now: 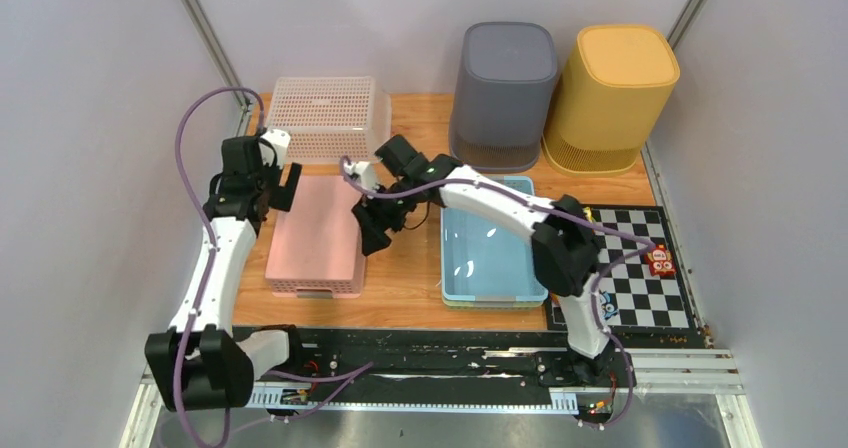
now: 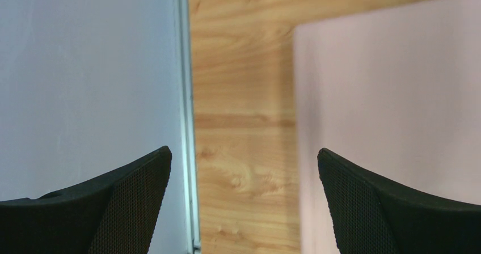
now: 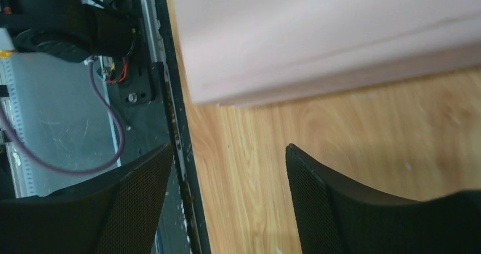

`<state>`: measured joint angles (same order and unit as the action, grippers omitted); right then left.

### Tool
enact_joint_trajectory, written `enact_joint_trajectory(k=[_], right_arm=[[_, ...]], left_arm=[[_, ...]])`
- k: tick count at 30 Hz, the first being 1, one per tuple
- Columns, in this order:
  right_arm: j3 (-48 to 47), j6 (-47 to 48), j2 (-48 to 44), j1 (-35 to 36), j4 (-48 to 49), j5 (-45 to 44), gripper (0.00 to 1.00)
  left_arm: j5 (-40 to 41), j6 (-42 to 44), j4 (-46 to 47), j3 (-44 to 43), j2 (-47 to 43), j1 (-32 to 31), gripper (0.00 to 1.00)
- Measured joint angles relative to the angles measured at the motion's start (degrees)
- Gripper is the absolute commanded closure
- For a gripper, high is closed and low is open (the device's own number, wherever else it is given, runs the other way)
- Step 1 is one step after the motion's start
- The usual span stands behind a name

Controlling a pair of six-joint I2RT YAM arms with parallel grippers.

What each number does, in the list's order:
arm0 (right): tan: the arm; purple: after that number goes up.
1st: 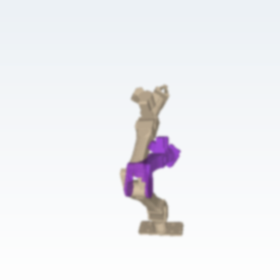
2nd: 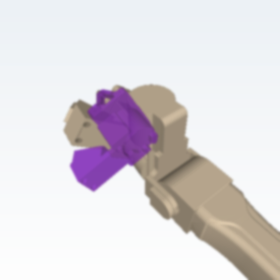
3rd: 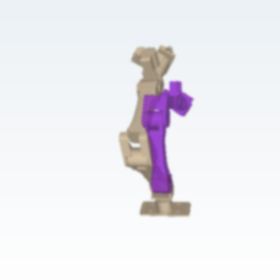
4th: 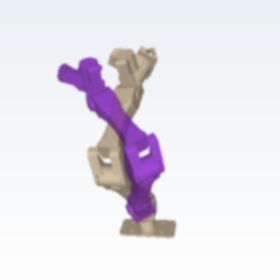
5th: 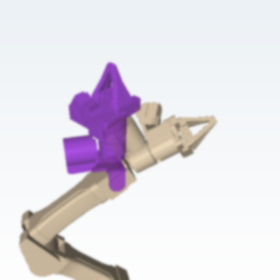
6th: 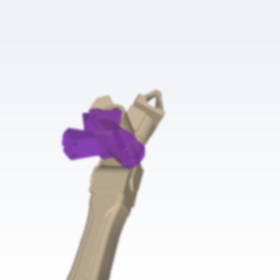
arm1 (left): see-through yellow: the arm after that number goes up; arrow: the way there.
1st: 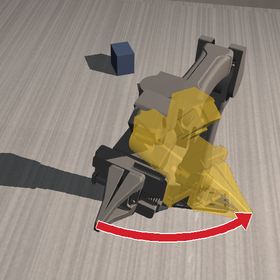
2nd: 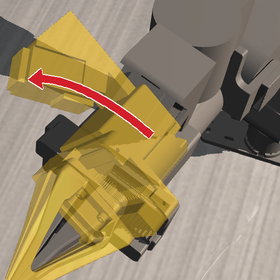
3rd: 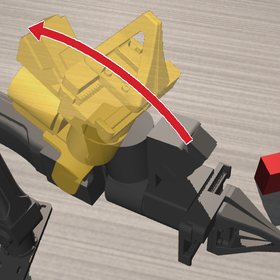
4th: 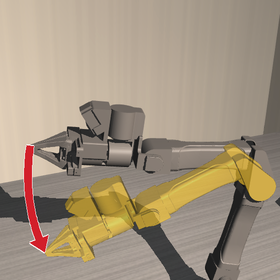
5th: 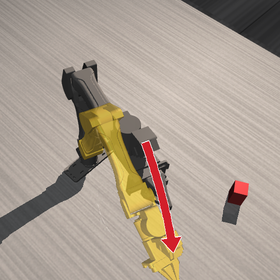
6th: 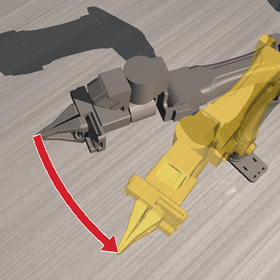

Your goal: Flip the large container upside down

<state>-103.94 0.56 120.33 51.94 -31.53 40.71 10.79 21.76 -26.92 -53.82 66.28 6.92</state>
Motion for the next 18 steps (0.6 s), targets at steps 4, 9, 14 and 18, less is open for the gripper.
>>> enact_joint_trajectory(k=[4, 9, 14, 18], right_arm=[[6.5, 3.4, -11.6, -4.3, -0.1, 0.5, 0.23], [14.1, 7.2, -24.3, -11.7, 0.2, 1.3, 0.23], [21.4, 10.3, -32.2, -18.3, 0.2, 2.4, 0.23], [25.6, 11.9, -35.5, -22.1, 0.0, 3.9, 0.22]], left_arm=[[-3.1, -1.5, -2.7, -4.0, -3.7, -9.5, 0.0], [-4.5, -2.5, -6.4, -5.0, -3.0, -23.3, 0.0], [-3.3, -1.5, -8.4, -3.7, 0.2, -32.5, 0.0], [-1.1, -0.5, -9.4, -2.5, 3.8, -36.8, 0.0]])
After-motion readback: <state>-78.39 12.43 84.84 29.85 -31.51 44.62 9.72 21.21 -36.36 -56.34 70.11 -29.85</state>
